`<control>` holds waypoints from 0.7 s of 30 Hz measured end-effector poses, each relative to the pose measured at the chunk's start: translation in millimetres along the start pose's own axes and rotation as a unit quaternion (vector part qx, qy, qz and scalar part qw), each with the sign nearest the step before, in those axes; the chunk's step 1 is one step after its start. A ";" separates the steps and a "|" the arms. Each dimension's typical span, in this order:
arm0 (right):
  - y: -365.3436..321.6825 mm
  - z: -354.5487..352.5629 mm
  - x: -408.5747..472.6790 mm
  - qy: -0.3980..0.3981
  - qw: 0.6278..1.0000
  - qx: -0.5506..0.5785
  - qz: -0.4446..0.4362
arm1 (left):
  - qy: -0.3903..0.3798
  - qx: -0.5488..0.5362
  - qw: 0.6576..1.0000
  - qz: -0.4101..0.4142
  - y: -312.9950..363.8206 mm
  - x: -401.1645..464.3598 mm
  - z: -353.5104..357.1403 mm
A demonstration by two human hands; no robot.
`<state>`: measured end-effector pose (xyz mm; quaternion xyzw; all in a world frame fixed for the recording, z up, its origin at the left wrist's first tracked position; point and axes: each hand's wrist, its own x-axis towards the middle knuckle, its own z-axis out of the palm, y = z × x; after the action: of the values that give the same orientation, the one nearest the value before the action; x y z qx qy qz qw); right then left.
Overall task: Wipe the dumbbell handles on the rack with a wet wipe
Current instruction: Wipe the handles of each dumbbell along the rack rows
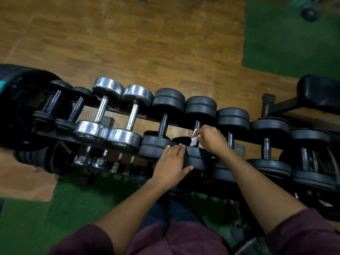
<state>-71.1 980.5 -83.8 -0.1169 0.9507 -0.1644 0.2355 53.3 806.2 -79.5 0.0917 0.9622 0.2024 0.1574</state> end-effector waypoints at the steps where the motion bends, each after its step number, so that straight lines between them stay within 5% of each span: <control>1: -1.2 -1.3 -2.2 -0.032 0.999 -0.028 0.008 | -0.003 0.005 1.000 0.002 -0.2 -1.4 3.4; 8: -13.9 -7.7 11.4 -0.156 0.985 -0.053 0.060 | -0.019 0.021 1.000 0.012 -3.0 -2.1 9.5; 14: -8.6 -3.8 3.8 0.021 0.990 -0.046 0.128 | -0.027 0.008 1.000 0.008 -3.4 -0.4 8.1; 18: 2.7 -4.6 6.6 -0.113 0.991 0.036 0.065 | -0.023 0.012 1.000 0.006 -4.4 1.0 10.7; 21: 14.5 -6.5 9.4 -0.110 0.989 0.046 0.087 | -0.020 0.012 1.000 0.003 -3.3 1.1 11.3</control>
<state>-84.5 992.7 -87.5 -0.0405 0.9169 -0.1733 0.3573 55.7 807.5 -91.0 0.1005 0.9610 0.1894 0.1746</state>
